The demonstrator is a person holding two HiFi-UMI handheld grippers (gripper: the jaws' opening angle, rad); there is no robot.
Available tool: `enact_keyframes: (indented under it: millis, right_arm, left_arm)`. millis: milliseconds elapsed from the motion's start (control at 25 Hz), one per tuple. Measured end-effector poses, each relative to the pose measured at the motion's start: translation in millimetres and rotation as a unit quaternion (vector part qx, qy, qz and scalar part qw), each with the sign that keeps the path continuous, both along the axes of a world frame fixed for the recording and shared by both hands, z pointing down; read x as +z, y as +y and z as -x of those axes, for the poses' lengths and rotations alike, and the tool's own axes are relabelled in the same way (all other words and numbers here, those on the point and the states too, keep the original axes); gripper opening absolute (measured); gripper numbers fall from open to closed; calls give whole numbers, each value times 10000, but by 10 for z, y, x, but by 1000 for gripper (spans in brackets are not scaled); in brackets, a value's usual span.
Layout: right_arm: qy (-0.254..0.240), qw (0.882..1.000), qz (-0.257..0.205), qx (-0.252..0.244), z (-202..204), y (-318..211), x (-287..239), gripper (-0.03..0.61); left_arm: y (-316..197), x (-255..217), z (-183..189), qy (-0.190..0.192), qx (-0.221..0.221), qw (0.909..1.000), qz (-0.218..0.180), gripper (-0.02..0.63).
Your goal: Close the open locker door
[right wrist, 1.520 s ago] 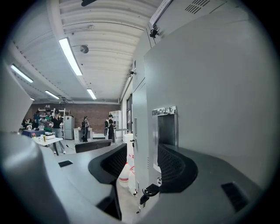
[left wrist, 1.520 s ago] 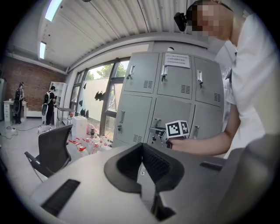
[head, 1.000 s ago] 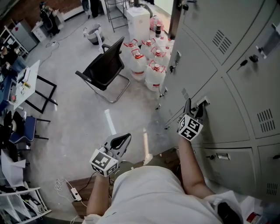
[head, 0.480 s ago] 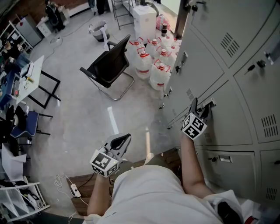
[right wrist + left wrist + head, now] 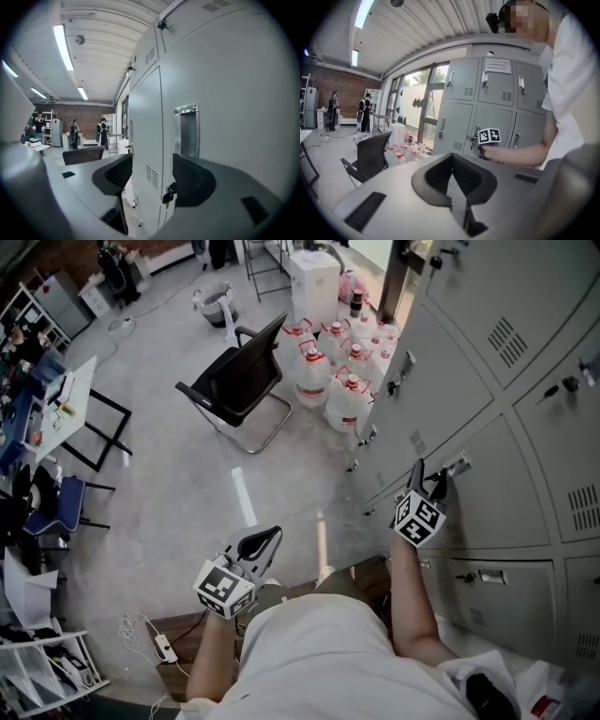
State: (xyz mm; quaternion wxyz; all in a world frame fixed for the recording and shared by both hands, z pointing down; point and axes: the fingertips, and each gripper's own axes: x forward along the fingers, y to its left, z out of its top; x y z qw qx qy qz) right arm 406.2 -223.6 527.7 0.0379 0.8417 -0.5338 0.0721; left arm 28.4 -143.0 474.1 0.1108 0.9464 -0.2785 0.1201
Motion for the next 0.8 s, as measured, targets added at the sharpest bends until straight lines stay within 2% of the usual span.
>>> enact_keyframes:
  millis: [240, 320, 440, 640, 800]
  right_arm:
    - [-111, 9967, -41, -802, 594, 0, -43, 187]
    - [-93, 9938, -49, -1110, 862, -9, -85, 172]
    - [-88, 9864, -111, -1637, 1321, -36, -178, 112]
    - [-159, 9641, -194, -2643, 2137, -66, -355, 26]
    - [-264, 9353, -342, -3512, 2812, -18, -533, 11]
  left_arm:
    - [-53, -31, 346, 60, -217, 9997, -93, 5]
    - [-61, -41, 463, 90, -301, 9994, -141, 5]
    - [-68, -60, 640, 180, -435, 9987, -174, 5]
    - [-36, -87, 964, 284, -666, 9971, -219, 3]
    - [18, -120, 1210, 362, -861, 9953, -271, 5]
